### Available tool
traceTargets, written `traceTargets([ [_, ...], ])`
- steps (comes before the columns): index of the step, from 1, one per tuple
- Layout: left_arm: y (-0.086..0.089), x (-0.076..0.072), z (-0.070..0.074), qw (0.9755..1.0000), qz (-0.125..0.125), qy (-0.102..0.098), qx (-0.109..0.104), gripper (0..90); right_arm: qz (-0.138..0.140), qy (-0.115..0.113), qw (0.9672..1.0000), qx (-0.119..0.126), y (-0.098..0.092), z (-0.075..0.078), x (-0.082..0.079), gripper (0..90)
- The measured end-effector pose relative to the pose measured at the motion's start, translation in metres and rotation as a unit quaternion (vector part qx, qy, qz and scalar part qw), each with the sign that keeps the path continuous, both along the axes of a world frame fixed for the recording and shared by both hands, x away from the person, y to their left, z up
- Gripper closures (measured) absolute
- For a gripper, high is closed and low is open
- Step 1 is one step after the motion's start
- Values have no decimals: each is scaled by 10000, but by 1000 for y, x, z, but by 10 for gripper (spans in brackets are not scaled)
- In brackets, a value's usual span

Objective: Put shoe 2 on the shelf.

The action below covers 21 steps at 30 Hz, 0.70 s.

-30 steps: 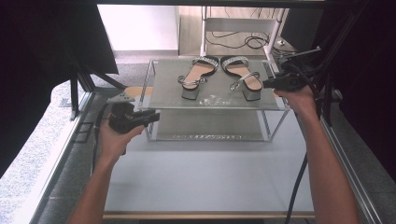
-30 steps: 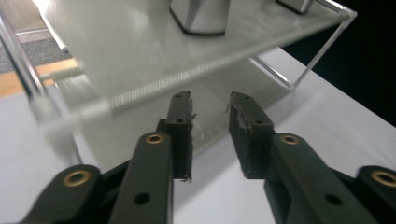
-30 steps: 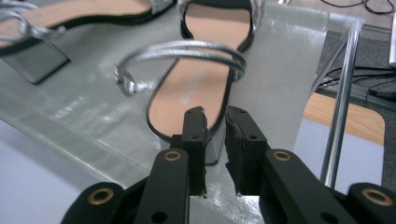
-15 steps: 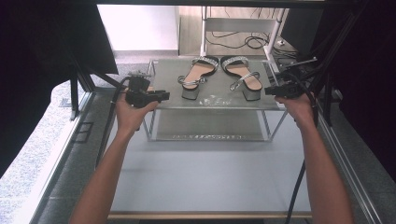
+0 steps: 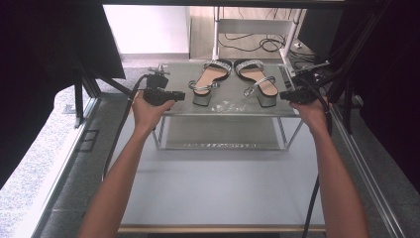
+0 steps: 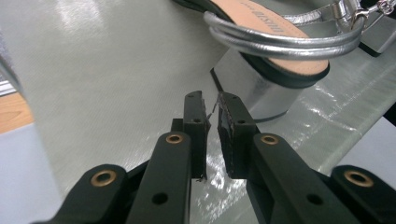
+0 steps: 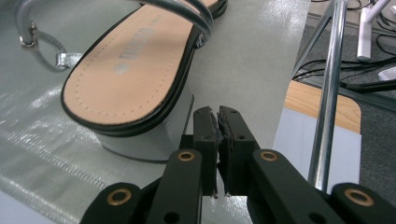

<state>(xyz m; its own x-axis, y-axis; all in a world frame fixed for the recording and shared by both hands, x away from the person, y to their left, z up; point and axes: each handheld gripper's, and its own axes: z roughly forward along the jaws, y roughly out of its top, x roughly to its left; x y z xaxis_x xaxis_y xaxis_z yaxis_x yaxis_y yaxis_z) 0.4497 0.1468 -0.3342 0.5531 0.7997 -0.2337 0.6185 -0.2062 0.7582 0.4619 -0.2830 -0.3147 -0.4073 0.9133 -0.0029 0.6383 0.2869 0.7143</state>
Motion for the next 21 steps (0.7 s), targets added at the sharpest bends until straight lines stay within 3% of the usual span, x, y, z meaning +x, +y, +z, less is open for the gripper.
traceTargets([
  [15,-19,18,-6,9998,-42,208,51,827,29,-16,10000,-43,7,-7,8,873],
  [21,-26,20,-7,9998,-25,190,83,836,78,-52,9999,-110,11,-7,8,882],
])
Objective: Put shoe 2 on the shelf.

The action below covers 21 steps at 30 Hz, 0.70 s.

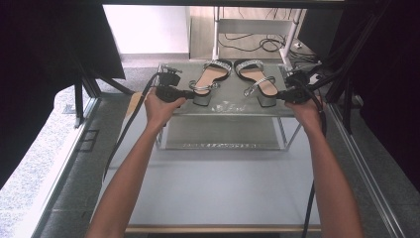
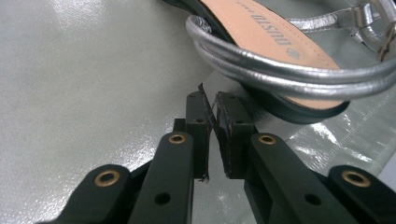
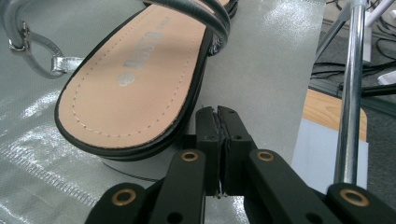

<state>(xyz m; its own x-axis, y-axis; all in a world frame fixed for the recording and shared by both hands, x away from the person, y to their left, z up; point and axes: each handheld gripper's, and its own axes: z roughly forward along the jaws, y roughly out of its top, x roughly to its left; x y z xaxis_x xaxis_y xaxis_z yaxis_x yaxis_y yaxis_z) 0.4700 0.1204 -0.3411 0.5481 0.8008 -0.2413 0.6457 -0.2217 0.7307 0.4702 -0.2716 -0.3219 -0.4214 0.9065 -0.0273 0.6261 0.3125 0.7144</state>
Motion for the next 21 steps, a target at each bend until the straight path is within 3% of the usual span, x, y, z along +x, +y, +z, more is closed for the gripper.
traceTargets([
  [9,-6,0,0,10000,-56,26,-73,837,81,39,9999,137,4,0,-3,897],
  [15,-21,-1,2,9999,-141,4,-93,835,275,15,9994,197,15,-2,-7,897],
  [18,-27,-1,2,9996,-165,57,-221,833,329,10,9991,265,19,-3,-8,897],
  [21,-33,-1,2,9997,-184,39,-184,835,371,13,9989,301,22,-4,-10,897],
])
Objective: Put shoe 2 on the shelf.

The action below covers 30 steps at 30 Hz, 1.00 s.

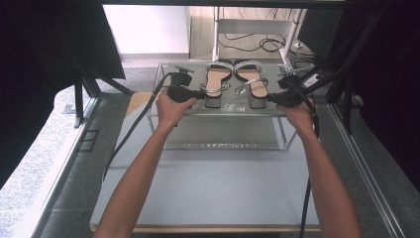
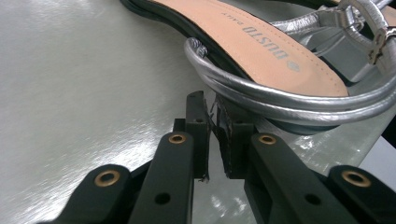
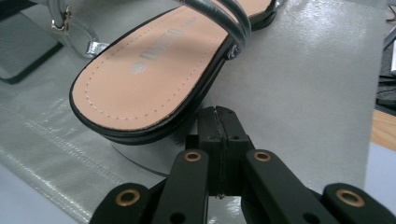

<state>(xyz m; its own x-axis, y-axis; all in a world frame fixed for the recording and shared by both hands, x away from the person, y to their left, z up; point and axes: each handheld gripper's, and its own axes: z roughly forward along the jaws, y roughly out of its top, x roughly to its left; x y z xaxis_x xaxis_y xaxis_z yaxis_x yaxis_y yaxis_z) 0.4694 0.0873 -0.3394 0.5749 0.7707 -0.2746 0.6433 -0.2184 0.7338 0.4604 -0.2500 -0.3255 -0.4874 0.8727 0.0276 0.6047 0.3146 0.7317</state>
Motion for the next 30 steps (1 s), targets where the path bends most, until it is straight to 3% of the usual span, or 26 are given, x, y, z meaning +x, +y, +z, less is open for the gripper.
traceTargets([
  [12,-18,1,-2,9998,-96,62,-176,835,223,-12,9997,55,17,-2,-4,897],
  [18,-27,0,-1,9999,-106,26,-68,835,309,-30,9995,16,29,-2,-5,897],
  [27,-32,0,-2,9999,-130,29,-95,829,303,-22,9995,82,34,-4,-4,897],
  [30,-31,1,-2,9999,-160,39,-14,787,324,-7,9994,106,33,-4,-4,881],
])
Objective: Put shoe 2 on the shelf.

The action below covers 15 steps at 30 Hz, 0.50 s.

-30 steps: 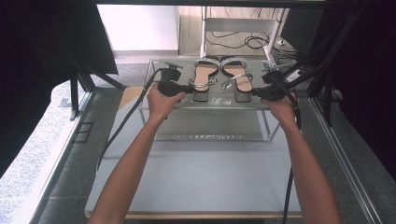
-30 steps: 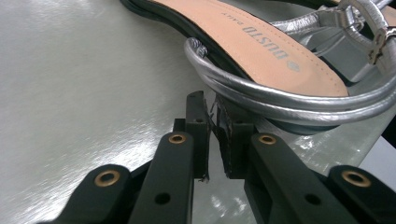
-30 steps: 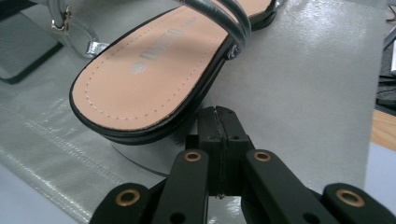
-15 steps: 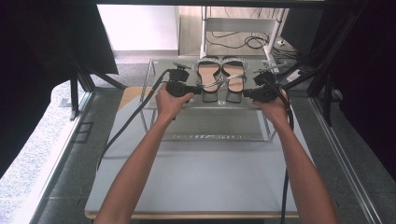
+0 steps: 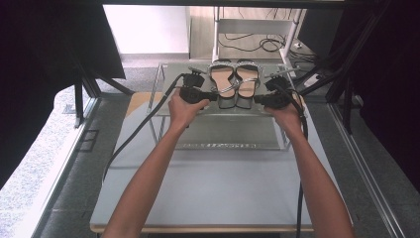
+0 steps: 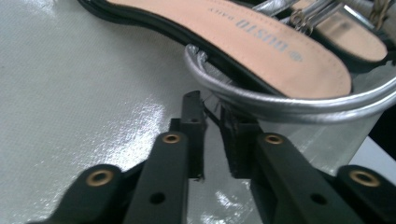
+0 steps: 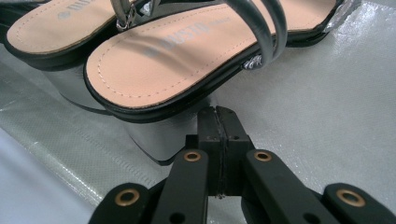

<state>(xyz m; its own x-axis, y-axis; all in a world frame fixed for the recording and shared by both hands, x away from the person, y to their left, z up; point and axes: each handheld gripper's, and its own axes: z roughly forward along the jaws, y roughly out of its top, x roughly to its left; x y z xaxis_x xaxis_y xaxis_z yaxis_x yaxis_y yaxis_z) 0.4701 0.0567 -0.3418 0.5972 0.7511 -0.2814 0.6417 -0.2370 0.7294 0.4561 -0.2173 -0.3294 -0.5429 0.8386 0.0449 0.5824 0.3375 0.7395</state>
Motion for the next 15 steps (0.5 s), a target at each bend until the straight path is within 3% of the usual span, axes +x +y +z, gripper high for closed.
traceTargets([
  [9,19,-10,1,9997,-1,-247,-87,637,-52,-184,9997,126,-14,1,-10,768],
  [15,40,-29,7,9986,-140,-457,-227,576,51,-323,9989,330,-26,2,-24,707],
])
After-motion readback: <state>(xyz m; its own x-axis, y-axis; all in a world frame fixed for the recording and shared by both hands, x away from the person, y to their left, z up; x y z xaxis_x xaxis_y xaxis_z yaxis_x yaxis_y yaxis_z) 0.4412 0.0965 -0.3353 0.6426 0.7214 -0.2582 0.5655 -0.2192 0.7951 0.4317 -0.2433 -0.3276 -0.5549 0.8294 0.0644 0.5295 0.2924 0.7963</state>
